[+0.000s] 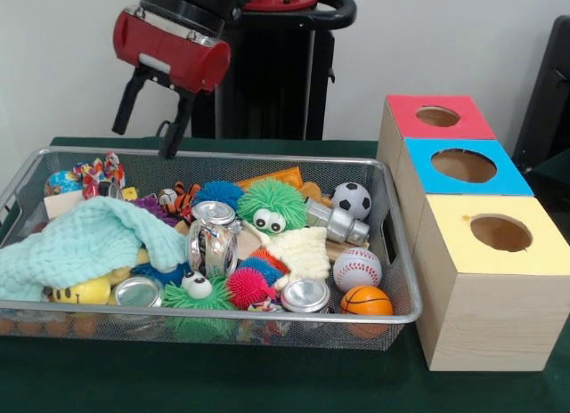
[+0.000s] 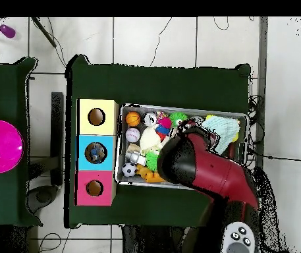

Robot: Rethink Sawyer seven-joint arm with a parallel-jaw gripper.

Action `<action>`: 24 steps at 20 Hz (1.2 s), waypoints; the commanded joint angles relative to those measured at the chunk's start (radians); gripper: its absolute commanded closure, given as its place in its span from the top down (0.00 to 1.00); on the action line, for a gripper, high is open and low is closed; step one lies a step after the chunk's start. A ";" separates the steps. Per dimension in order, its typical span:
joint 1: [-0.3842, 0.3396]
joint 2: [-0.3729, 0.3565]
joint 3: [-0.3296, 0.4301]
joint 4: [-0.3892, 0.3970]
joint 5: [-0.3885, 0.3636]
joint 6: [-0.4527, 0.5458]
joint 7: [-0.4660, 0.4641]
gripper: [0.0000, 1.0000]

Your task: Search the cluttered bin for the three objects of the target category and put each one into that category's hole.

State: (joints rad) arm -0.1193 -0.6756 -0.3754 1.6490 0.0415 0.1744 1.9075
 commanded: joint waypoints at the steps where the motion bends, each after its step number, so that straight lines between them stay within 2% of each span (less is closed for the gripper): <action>1: 0.120 0.135 -0.132 0.048 0.237 -0.026 0.478 1.00; 5: 0.144 0.173 -0.174 0.052 0.365 0.086 0.558 1.00; 6: 0.142 0.173 -0.172 0.056 0.381 0.088 0.560 1.00; 8: 0.111 0.140 -0.132 0.073 0.362 0.097 0.493 1.00; 11: 0.091 0.108 -0.102 0.117 0.377 0.023 0.508 1.00; 14: 0.062 0.080 -0.072 0.137 0.372 0.006 0.501 1.00; 16: 0.044 0.062 -0.051 0.154 0.388 -0.025 0.527 1.00; 17: 0.033 0.046 -0.034 0.176 0.414 -0.072 0.572 1.00; 18: 0.030 0.041 -0.034 0.178 0.414 -0.073 0.569 1.00; 20: -0.006 0.013 -0.013 0.183 0.348 -0.003 0.444 1.00; 22: -0.081 -0.041 0.056 0.212 0.236 0.042 0.259 1.00; 23: -0.128 -0.073 0.093 0.225 0.162 0.072 0.139 1.00; 24: -0.170 -0.105 0.131 0.244 0.111 0.084 0.065 1.00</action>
State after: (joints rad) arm -0.1521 -0.6805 -0.4551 1.7412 0.3117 0.1721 2.1736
